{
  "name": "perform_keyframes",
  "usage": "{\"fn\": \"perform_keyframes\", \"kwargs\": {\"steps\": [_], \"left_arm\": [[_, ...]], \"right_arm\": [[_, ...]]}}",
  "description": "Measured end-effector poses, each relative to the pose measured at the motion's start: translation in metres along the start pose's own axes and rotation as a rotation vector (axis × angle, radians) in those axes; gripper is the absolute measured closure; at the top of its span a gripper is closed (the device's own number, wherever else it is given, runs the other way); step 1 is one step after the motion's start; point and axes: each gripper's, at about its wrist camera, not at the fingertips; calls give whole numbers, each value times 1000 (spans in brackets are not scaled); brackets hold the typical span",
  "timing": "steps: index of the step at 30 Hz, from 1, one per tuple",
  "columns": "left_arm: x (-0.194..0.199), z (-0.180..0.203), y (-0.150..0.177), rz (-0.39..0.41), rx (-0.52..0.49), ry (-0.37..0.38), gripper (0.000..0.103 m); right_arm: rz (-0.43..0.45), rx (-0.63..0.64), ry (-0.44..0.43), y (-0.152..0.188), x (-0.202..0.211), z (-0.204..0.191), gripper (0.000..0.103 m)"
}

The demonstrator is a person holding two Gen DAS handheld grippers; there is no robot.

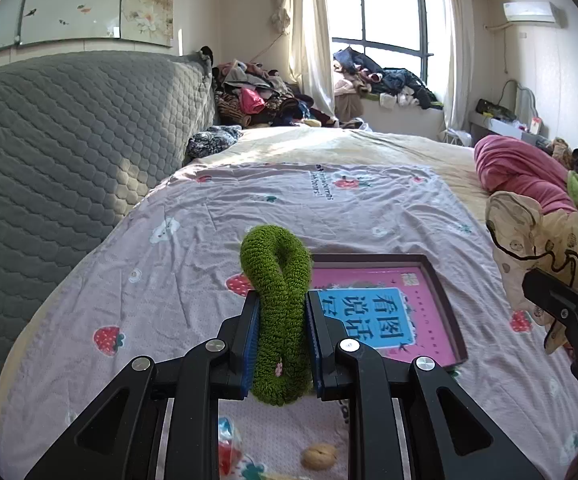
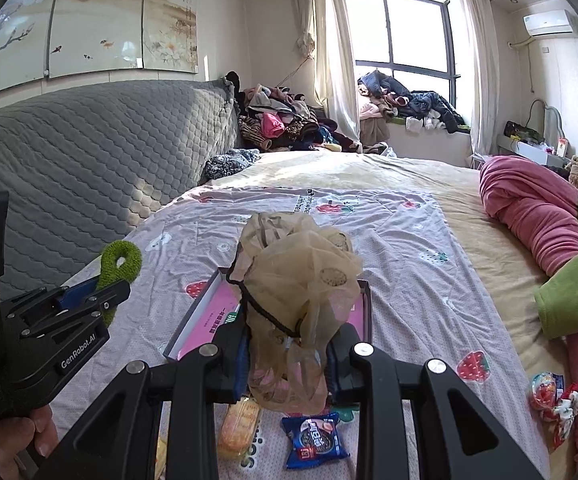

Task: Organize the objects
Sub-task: 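Carry the ring and mesh bag in both grippers over the pink tray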

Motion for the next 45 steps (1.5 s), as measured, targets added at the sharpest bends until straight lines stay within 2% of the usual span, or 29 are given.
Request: {"fn": "perform_keyframes", "kwargs": {"steps": [11,20,24,30,37,39,45], "left_arm": [[-50,2,-30,-26,-13,-28,81],[-100,19,-54,-43,-33,-33,81],[-125,31,-66,-36,-55,-47,81],[-170,41,-83,-79,-68,-48,81],[-208,47,-84,-117,-80,-53,81],[-219,47,-85,-129,-69,-34,81],[-245,53,-84,-166,-79,-42,81]], "right_arm": [[-13,-5,-21,-23,-41,10,72],[-11,-32,-65,-39,-89,20,72],[-34,-44,-74,-40,-112,30,72],[-69,-74,-96,-43,-146,43,72],[-115,-77,-98,-35,-183,52,72],[-140,-66,-89,-34,-194,51,72],[-209,-50,-54,-31,-222,54,72]]}}
Point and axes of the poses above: each gripper's, at about its wrist camera, not at the fingertips, and x roughly against the way its jaws point, z to its right, y to its underside, and after that the axes turned 14 degrees about -z, right-handed
